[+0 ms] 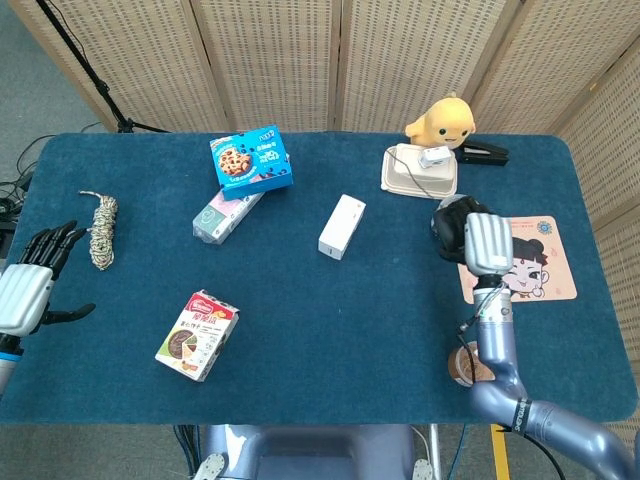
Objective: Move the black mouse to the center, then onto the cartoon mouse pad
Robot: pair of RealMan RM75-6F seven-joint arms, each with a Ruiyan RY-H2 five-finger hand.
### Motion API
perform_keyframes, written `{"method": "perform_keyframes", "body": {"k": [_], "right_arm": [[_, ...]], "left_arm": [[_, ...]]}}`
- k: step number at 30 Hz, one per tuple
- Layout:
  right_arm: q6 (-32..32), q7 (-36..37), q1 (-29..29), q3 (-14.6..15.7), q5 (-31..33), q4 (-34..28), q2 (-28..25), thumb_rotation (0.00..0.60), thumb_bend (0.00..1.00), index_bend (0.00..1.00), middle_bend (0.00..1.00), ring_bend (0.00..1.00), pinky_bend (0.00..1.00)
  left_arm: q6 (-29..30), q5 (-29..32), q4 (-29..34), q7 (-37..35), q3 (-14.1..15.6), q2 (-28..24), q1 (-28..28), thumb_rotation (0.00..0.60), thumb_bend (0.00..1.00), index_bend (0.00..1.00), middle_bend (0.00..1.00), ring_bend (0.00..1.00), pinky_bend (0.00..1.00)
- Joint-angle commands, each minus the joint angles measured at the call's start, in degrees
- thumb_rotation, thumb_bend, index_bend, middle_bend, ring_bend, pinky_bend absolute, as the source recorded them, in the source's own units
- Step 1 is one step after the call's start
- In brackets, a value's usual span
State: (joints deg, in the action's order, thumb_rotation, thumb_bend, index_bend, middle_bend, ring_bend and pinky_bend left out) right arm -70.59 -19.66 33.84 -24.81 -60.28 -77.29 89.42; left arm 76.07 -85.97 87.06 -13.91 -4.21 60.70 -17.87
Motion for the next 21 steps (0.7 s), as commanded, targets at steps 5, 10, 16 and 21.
{"method": "perform_keyframes", "body": {"k": [5,10,16,21], "right_arm": [[6.8,2.6,0.5,-4.5,10.1,8.7,-4.0,0.6,0.47,0.47,0.53,0.49,0.56],[9.5,3.2,-0.5,-3.3,13.8,14.3,-3.5,0.6,0.47,0.48,0.53,0.49,0.56],[12.2,4.9,-2.0,-1.7,16.6,18.4,-1.9,0.6,0.49,0.48,0.53,0.49,0.56],[13.2,4.4,-0.9,-1.0,17.6,21.5,1.0,0.6,0.49,0.47,0.53,0.49,0.56]], "left_arm": [[-0.7,0.2,0.3,1.5,0.3,0.3,0.0,0.6,0.1,0.0,0.0,0.0,0.0],[-1.3,0.6,0.4,2.0,0.2,0.4,-0.3,0.6,0.1,0.0,0.0,0.0,0.0],[-2.2,0.6,0.6,2.3,0.3,0.4,-0.7,0.6,0.1,0.0,0.0,0.0,0.0],[-2.6,0.2,0.9,2.4,0.5,0.4,-0.9,0.6,0.1,0.0,0.0,0.0,0.0]]}}
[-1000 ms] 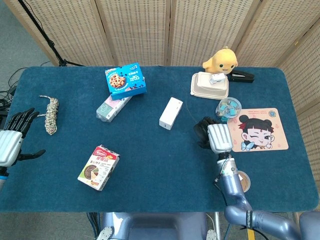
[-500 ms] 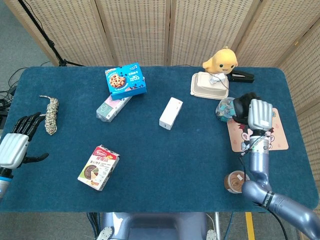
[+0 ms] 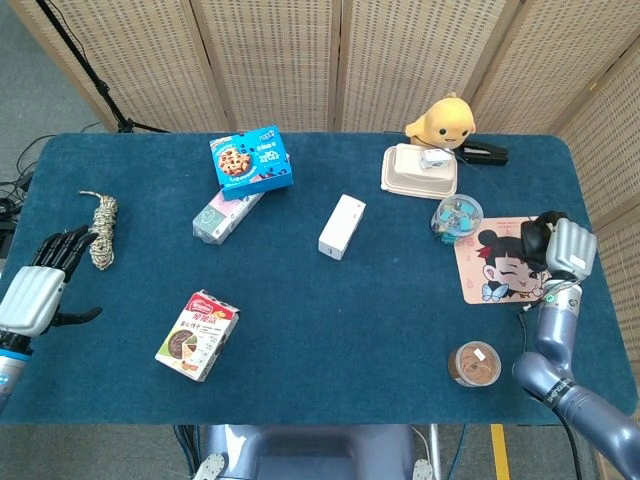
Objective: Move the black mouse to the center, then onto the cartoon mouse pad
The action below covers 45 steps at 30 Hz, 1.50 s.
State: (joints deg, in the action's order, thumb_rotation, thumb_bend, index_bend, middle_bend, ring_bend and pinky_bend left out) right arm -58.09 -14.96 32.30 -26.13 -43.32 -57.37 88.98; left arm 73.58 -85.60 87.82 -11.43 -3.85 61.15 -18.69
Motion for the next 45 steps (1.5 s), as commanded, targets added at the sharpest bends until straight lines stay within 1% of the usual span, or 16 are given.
{"method": "perform_keyframes", "body": {"k": [1,8,15,18,27,35,36,38,40,42,44,45], "right_arm": [[1.1,-0.4,0.9,0.4,0.8,2.3,2.0,0.6,0.49,0.47,0.53,0.49,0.56],[3.0,-0.6,2.4,1.1,1.3,6.4,5.5,0.6,0.49,0.47,0.53,0.49,0.56],[6.5,-0.2,3.6,0.9,2.8,13.8,9.1,0.6,0.49,0.47,0.53,0.49,0.56],[7.6,0.5,3.4,1.0,2.8,15.6,9.9,0.6,0.49,0.47,0.53,0.49,0.56],[8.1,4.5,3.0,2.0,-0.5,19.1,12.3,0.6,0.49,0.47,0.53,0.49,0.56],[9.8,8.5,3.4,2.2,-3.2,25.6,15.4,0.6,0.49,0.46,0.52,0.49,0.54],[10.2,9.1,3.4,2.2,-3.5,26.1,15.6,0.6,0.49,0.45,0.51,0.48,0.53],[11.0,10.4,3.2,2.0,-3.9,26.4,15.6,0.6,0.48,0.41,0.48,0.43,0.47],[11.8,12.2,2.9,2.0,-4.6,26.1,15.3,0.6,0.46,0.33,0.39,0.32,0.35],[12.0,12.7,2.6,2.2,-5.4,25.8,14.9,0.6,0.42,0.27,0.3,0.23,0.26],[11.9,12.5,2.4,2.3,-5.7,25.4,14.7,0.6,0.39,0.2,0.22,0.15,0.19],[11.7,12.3,2.3,2.2,-5.8,25.1,14.6,0.6,0.39,0.19,0.2,0.14,0.18]], "left_arm": [[-0.1,-0.3,0.2,-0.1,0.1,-0.1,-0.1,0.6,0.1,0.0,0.0,0.0,0.0],[-0.3,0.0,0.0,-0.6,0.0,-0.3,-0.1,0.6,0.1,0.0,0.0,0.0,0.0],[-0.2,0.4,-0.3,-1.3,0.0,-0.7,0.1,0.6,0.1,0.0,0.0,0.0,0.0],[-0.3,0.5,-0.4,-1.4,-0.1,-0.7,0.1,0.6,0.1,0.0,0.0,0.0,0.0],[-0.6,0.4,-0.1,-1.0,0.0,-0.6,-0.1,0.6,0.1,0.0,0.0,0.0,0.0],[-0.9,0.8,-0.2,-1.0,-0.1,-0.7,-0.1,0.6,0.1,0.0,0.0,0.0,0.0],[-0.9,0.8,-0.2,-1.1,-0.2,-0.7,-0.1,0.6,0.1,0.0,0.0,0.0,0.0],[-0.9,0.9,-0.3,-1.1,-0.2,-0.7,-0.1,0.6,0.1,0.0,0.0,0.0,0.0],[-1.0,0.8,-0.2,-1.1,-0.2,-0.7,-0.1,0.6,0.1,0.0,0.0,0.0,0.0],[-1.1,0.8,-0.1,-1.0,-0.1,-0.7,-0.1,0.6,0.1,0.0,0.0,0.0,0.0],[-1.1,0.8,-0.1,-1.0,-0.1,-0.7,-0.2,0.6,0.1,0.0,0.0,0.0,0.0],[-1.1,0.8,-0.1,-1.0,-0.1,-0.7,-0.2,0.6,0.1,0.0,0.0,0.0,0.0]]}}
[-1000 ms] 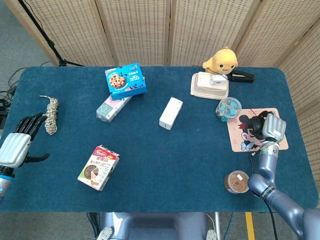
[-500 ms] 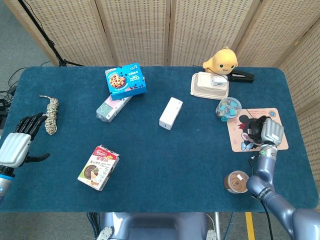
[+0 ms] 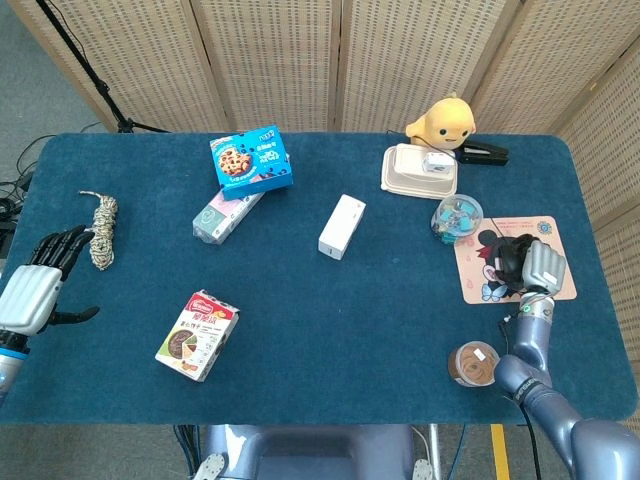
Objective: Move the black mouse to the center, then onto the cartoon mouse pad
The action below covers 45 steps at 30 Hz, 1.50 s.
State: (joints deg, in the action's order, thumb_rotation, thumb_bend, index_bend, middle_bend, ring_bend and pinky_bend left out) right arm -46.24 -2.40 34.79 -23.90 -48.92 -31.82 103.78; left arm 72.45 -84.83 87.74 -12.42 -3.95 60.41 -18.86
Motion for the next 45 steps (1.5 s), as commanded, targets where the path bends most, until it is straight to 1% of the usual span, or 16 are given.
{"method": "perform_keyframes", "body": {"k": [1,5,8,12,17,20,22,24,26,27,29,32,36,39,42,45], "right_arm": [[-0.5,-0.5,-0.3,-0.1,-0.2,-0.7,-0.4,0.6,0.38,0.17,0.18,0.12,0.17],[-2.0,-2.2,-1.0,-0.5,0.0,-4.0,-1.5,0.6,0.38,0.13,0.12,0.06,0.13],[-2.8,-3.6,-1.8,-0.7,0.4,-8.5,-3.2,0.6,0.38,0.1,0.07,0.02,0.09],[-5.9,-5.6,-3.6,-0.9,0.7,-17.7,-6.7,0.6,0.37,0.04,0.01,0.0,0.03],[-11.2,-9.1,-6.4,-0.5,0.5,-32.8,-12.5,0.6,0.35,0.0,0.0,0.0,0.0],[-14.0,-10.0,-8.0,-0.1,-0.5,-41.5,-16.0,0.6,0.28,0.0,0.0,0.0,0.0],[-16.2,-9.6,-9.6,0.5,-2.6,-48.4,-19.2,0.6,0.19,0.0,0.0,0.0,0.0],[-17.2,-8.5,-10.9,1.3,-4.8,-53.0,-21.8,0.6,0.1,0.0,0.0,0.0,0.0],[-18.2,-6.1,-12.4,2.7,-9.3,-56.9,-24.7,0.6,0.01,0.0,0.0,0.0,0.0],[-18.9,-4.3,-13.4,4.0,-12.7,-58.3,-26.2,0.6,0.0,0.0,0.0,0.0,0.0],[-19.9,-2.2,-14.6,6.1,-17.5,-59.1,-28.2,0.6,0.0,0.0,0.0,0.0,0.0],[-21.9,1.5,-16.3,10.1,-25.8,-58.1,-30.7,0.6,0.0,0.0,0.0,0.0,0.0],[-25.7,5.8,-18.3,14.4,-34.0,-54.6,-31.9,0.6,0.0,0.0,0.0,0.0,0.0],[-30.2,7.0,-20.5,17.6,-39.0,-51.3,-32.3,0.6,0.0,0.0,0.0,0.0,0.0],[-34.0,6.7,-22.8,19.5,-41.2,-49.2,-32.2,0.6,0.0,0.0,0.0,0.0,0.0],[-36.8,5.8,-24.4,20.5,-42.2,-48.2,-31.9,0.6,0.0,0.0,0.0,0.0,0.0]], "left_arm": [[0.0,0.0,0.0,0.0,0.0,0.0,0.0,0.6,0.1,0.0,0.0,0.0,0.0],[0.1,-0.2,0.1,0.0,0.0,0.0,0.0,0.6,0.1,0.0,0.0,0.0,0.0],[0.2,-0.2,0.1,-0.3,0.0,-0.1,0.1,0.6,0.1,0.0,0.0,0.0,0.0],[0.4,-0.5,0.1,-0.5,0.1,-0.3,0.1,0.6,0.1,0.0,0.0,0.0,0.0],[0.7,-0.9,0.2,-0.9,0.2,-0.5,0.2,0.6,0.1,0.0,0.0,0.0,0.0],[1.0,-1.3,0.3,-1.0,0.4,-0.5,0.4,0.6,0.1,0.0,0.0,0.0,0.0],[1.2,-1.6,0.3,-0.9,0.5,-0.5,0.5,0.6,0.1,0.0,0.0,0.0,0.0],[1.5,-1.7,0.3,-0.7,0.6,-0.5,0.6,0.6,0.1,0.0,0.0,0.0,0.0],[1.8,-1.9,0.4,-0.4,0.7,-0.5,0.8,0.6,0.1,0.0,0.0,0.0,0.0],[2.1,-2.0,0.5,-0.1,0.8,-0.4,1.0,0.6,0.1,0.0,0.0,0.0,0.0],[2.6,-2.0,0.6,0.5,0.9,-0.3,1.3,0.6,0.1,0.0,0.0,0.0,0.0],[3.4,-1.9,1.0,1.5,1.3,0.0,2.1,0.6,0.1,0.0,0.0,0.0,0.0],[5.2,-1.6,1.7,2.4,1.6,0.4,3.6,0.6,0.1,0.0,0.0,0.0,0.0],[6.9,-0.6,1.7,3.3,2.1,1.2,5.5,0.6,0.1,0.0,0.0,0.0,0.0],[8.0,0.5,1.3,4.3,2.5,2.0,7.2,0.6,0.1,0.0,0.0,0.0,0.0],[9.5,0.8,0.6,5.9,2.7,2.7,8.4,0.6,0.1,0.0,0.0,0.0,0.0]]}}
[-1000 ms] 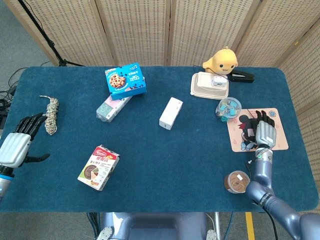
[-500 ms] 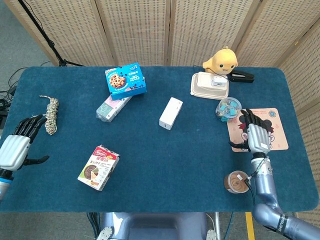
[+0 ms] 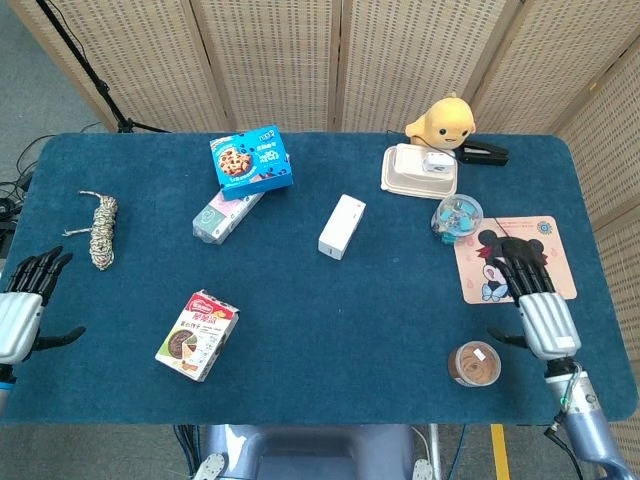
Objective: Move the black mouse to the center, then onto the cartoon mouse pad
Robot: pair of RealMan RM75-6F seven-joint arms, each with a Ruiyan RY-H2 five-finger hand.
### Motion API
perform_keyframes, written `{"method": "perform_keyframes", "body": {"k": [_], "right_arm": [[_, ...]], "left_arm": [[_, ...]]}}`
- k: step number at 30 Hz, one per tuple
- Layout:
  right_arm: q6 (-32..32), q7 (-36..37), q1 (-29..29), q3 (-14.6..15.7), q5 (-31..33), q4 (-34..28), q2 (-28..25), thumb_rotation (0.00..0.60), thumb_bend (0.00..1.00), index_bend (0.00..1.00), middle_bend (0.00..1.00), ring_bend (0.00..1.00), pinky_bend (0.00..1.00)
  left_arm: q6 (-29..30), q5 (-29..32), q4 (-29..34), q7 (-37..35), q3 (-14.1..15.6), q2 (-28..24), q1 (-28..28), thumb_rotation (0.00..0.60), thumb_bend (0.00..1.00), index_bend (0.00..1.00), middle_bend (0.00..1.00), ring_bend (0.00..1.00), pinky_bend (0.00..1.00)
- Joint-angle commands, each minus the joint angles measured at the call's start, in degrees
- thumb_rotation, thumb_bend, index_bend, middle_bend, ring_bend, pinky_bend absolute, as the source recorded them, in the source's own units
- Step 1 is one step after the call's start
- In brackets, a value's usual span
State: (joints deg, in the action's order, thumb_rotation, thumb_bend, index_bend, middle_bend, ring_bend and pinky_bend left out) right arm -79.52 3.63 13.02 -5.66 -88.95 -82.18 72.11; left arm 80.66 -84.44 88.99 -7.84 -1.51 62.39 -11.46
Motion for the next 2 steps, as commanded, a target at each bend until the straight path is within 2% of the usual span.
{"method": "perform_keyframes", "body": {"k": [1,2], "right_arm": [[-4.3,-0.5,-3.1,2.5,-2.5,2.4,-0.2,0.6,0.0,0.0,0.0,0.0,0.0],[-5.1,-0.9,-3.6,2.8,-2.8,2.6,-0.2,0.6,0.0,0.0,0.0,0.0,0.0]], "left_arm": [[1.8,0.5,-1.0,1.8,0.3,1.0,1.4,0.6,0.1,0.0,0.0,0.0,0.0],[2.4,0.7,-1.4,2.3,0.4,1.2,2.0,0.6,0.1,0.0,0.0,0.0,0.0]]}}
